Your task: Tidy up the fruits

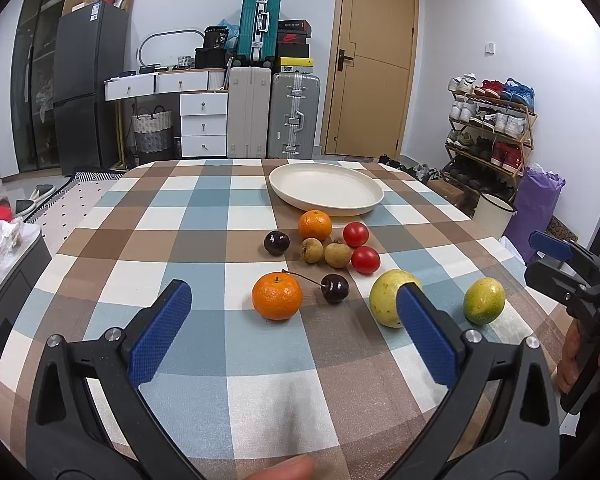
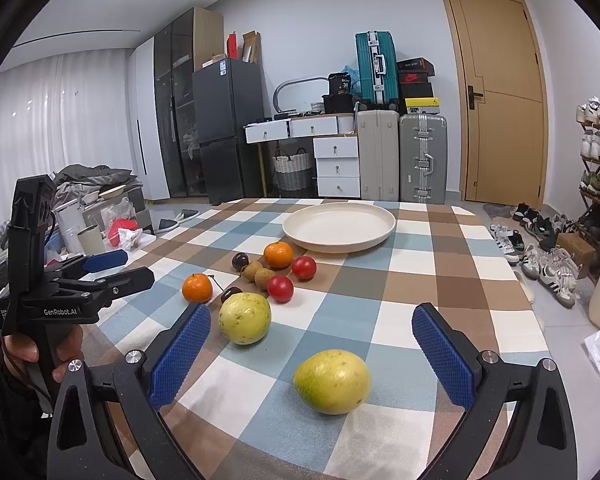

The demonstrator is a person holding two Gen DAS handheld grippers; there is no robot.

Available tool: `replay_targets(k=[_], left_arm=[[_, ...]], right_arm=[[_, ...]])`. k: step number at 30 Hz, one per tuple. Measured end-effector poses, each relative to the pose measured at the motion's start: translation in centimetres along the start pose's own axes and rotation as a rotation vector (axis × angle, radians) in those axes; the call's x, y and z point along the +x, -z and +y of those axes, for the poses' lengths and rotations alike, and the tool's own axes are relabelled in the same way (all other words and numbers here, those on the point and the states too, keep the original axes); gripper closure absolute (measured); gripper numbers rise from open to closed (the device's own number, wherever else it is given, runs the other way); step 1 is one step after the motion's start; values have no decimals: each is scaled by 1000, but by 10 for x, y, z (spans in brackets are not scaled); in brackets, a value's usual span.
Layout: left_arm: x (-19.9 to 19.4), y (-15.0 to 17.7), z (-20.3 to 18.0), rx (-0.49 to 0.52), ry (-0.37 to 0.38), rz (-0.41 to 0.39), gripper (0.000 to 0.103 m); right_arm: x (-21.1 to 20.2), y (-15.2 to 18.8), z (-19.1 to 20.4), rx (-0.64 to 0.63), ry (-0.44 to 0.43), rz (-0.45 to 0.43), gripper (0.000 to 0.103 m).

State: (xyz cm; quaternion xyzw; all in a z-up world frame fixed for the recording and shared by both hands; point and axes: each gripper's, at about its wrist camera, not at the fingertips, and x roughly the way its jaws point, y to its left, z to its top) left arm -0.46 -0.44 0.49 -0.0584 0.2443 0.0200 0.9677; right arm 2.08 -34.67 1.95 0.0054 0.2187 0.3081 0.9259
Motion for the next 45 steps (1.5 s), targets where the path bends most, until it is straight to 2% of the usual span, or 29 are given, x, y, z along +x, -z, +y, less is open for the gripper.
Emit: replay_targets(k=[45], left_arm=[[3, 1, -8, 1, 16, 15, 1]], right_arm=[[0, 2, -1, -3, -1, -2, 0]])
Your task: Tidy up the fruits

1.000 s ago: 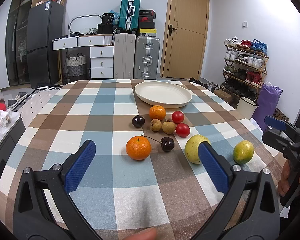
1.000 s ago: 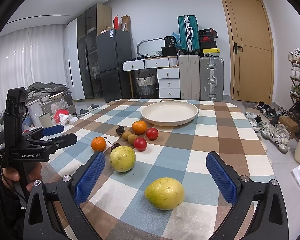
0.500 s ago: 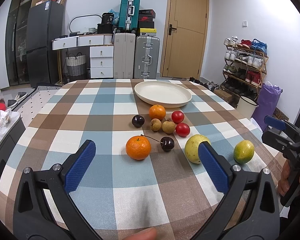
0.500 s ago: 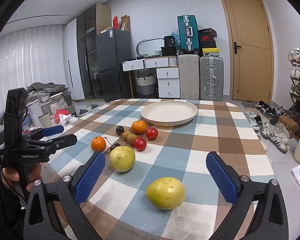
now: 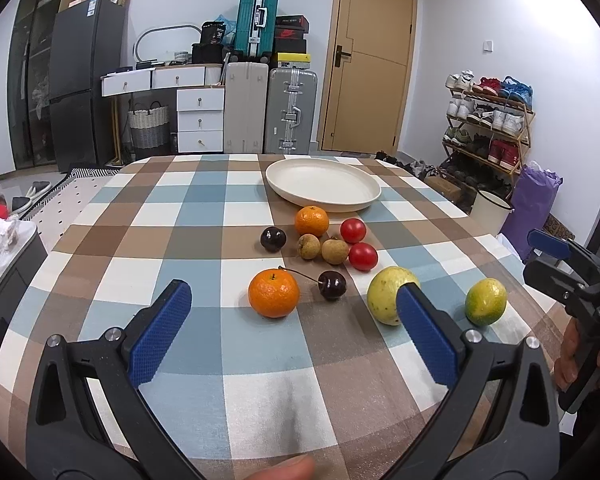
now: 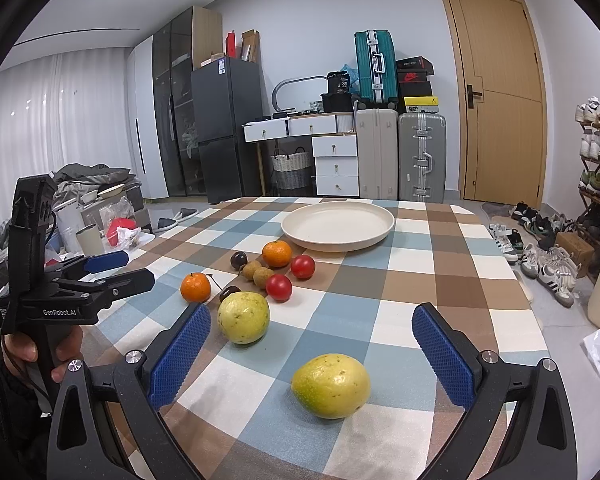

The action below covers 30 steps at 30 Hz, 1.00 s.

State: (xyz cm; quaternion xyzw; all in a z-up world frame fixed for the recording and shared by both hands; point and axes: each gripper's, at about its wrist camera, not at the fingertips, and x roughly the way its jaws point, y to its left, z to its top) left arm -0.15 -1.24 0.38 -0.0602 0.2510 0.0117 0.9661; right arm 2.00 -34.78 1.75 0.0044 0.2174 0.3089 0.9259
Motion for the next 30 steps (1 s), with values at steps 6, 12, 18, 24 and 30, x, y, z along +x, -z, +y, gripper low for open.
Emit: replay_targets(k=[6, 12, 18, 24, 30], left_arm=[[-1, 0, 0, -1, -1, -2, 1], [0, 0, 1, 0, 1, -1, 1], [2, 0, 7, -19, 0, 0, 1], [10, -1, 14, -43, -1, 38, 1], [16, -2, -2, 37, -18, 75, 1]], right_arm=[[-3, 0, 0, -2, 10, -14, 0], [-1, -1, -1, 4, 27, 1, 0], [4, -1, -5, 21, 53, 20, 0], [12, -1, -13, 59, 84, 54, 0], [31, 2, -20, 94, 105, 172, 0]])
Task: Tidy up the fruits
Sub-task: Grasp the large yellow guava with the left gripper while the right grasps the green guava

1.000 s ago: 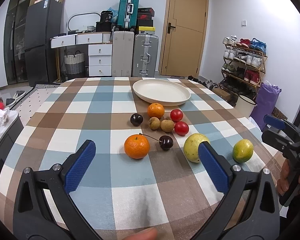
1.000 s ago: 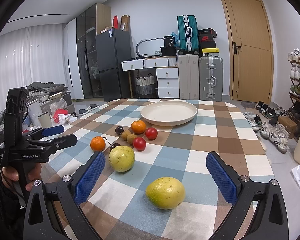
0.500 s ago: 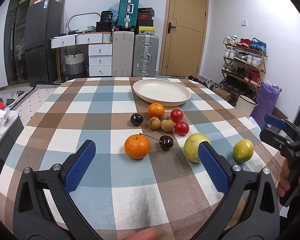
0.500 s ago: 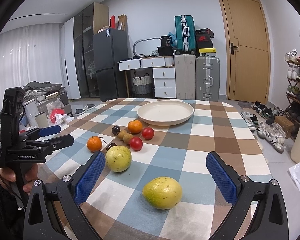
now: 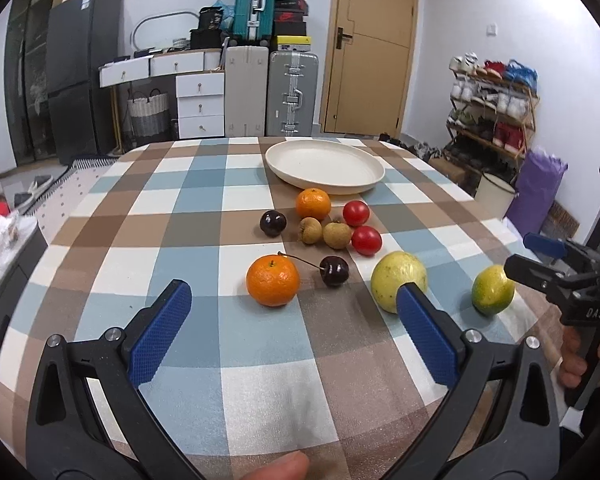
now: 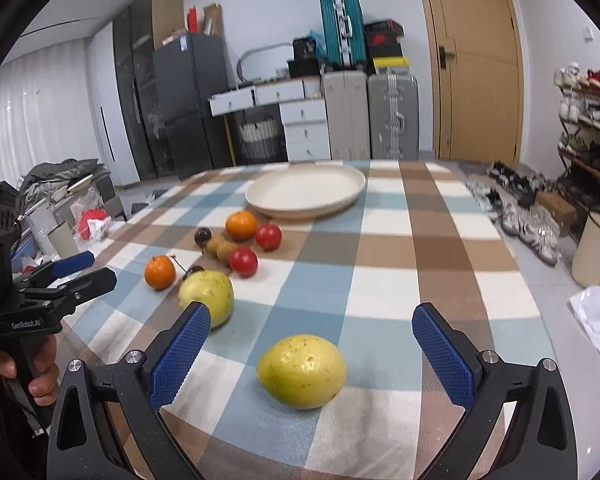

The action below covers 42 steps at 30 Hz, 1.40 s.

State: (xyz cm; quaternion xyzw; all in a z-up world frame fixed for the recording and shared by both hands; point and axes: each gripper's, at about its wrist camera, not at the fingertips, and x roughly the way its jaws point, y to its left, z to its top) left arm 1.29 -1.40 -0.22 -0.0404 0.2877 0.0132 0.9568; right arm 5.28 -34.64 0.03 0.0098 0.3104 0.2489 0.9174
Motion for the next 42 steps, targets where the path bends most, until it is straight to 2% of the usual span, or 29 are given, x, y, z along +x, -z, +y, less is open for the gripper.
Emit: replay_targets(k=[4, 7, 12, 18, 23, 26, 27, 28, 29, 30, 33, 35, 38, 42], left_arm=[[5, -5, -13, 43, 14, 24, 1], [13, -8, -21, 64, 52, 46, 1], [36, -15, -37, 95, 96, 111, 1], [58, -18, -52, 121, 107, 149, 1], [80, -18, -61, 154, 124, 209, 18], [88, -17, -66, 154, 148, 237, 20], [90, -17, -68, 160, 154, 243, 21], [91, -16, -70, 168, 159, 249, 25], [92, -16, -72, 176, 164, 253, 30], [94, -16, -74, 182, 169, 256, 34], [98, -15, -80, 184, 210, 276, 55], [98, -15, -82, 183, 217, 281, 56], [97, -15, -80, 160, 248, 280, 56], [88, -21, -74, 140, 241, 237, 56]], right_arm=[[3, 0, 0, -24, 18, 43, 0], [10, 1, -4, -13, 34, 118, 0], [18, 4, -14, 5, 12, 186, 0], [26, 11, -17, 26, -42, 228, 3], [29, 12, -12, 4, -60, 247, 6], [35, 14, -9, -13, -86, 286, 22], [37, 16, -9, -16, -88, 297, 23], [39, 16, -10, -15, -94, 304, 24], [41, 17, -10, -13, -108, 312, 32], [42, 18, -10, -15, -121, 315, 35], [42, 18, -8, -28, -126, 311, 43], [42, 18, -8, -28, -134, 312, 49], [40, 19, -5, -47, -128, 302, 50], [37, 17, -3, -48, -137, 277, 50]])
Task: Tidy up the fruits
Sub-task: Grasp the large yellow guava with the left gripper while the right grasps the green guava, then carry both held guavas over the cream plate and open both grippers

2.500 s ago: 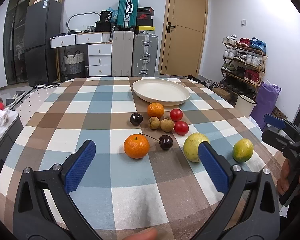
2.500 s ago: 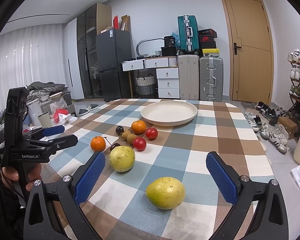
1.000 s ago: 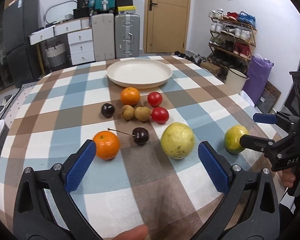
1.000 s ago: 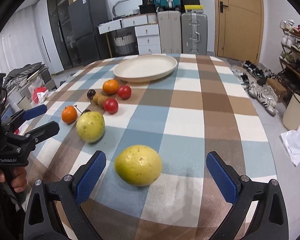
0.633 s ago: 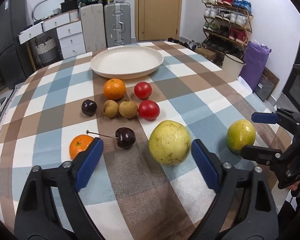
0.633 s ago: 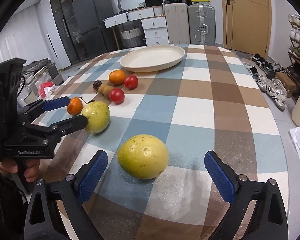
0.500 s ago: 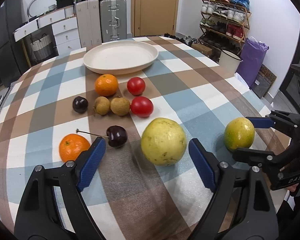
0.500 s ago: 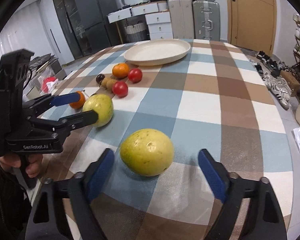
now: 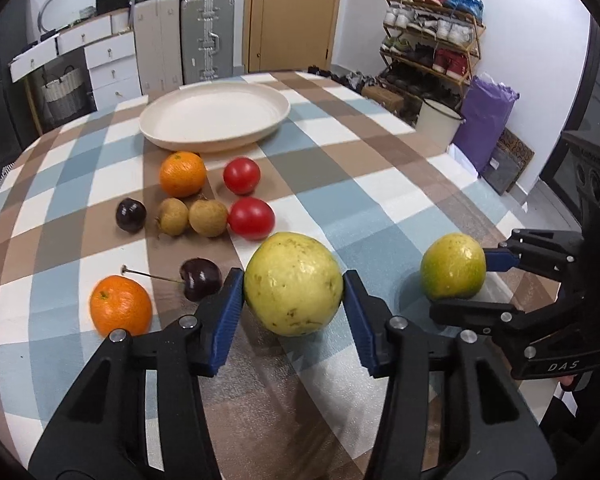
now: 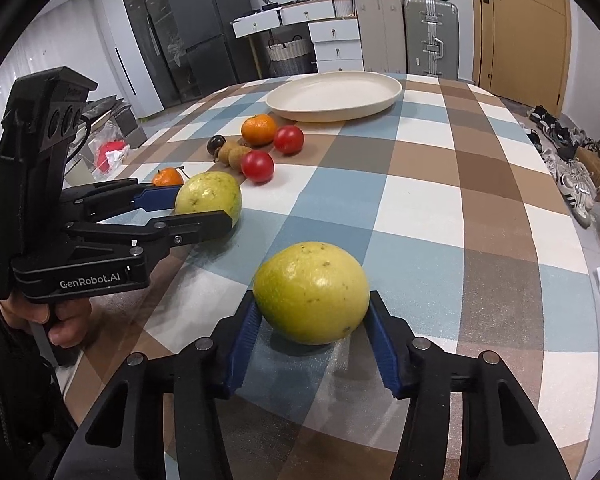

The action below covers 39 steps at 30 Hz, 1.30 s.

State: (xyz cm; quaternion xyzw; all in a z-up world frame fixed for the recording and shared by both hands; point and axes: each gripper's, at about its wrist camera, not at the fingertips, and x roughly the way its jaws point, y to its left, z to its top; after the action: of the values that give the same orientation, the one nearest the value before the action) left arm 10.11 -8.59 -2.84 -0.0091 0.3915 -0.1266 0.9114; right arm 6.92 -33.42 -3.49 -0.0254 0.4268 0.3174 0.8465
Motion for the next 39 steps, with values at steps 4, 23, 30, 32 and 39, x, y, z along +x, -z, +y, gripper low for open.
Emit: replay_targets(k=[4, 23, 30, 32, 39], left_arm=[[-15, -5, 9, -12, -17, -41, 56], [-51, -53, 74, -118, -130, -201, 56], [-39, -71, 90, -137, -146, -216, 56], [-35, -77, 95, -149, -151, -220, 56], [-9, -94, 105, -150, -162, -200, 56]], right_arm=[[-8, -6, 5, -27, -3, -42, 50], [-34, -91, 17, -33, -9, -264, 50], [-20, -124, 10, -33, -10, -272, 50], [-14, -133, 9, -31, -3, -273, 50], [17, -157, -6, -16, 28, -259, 50]])
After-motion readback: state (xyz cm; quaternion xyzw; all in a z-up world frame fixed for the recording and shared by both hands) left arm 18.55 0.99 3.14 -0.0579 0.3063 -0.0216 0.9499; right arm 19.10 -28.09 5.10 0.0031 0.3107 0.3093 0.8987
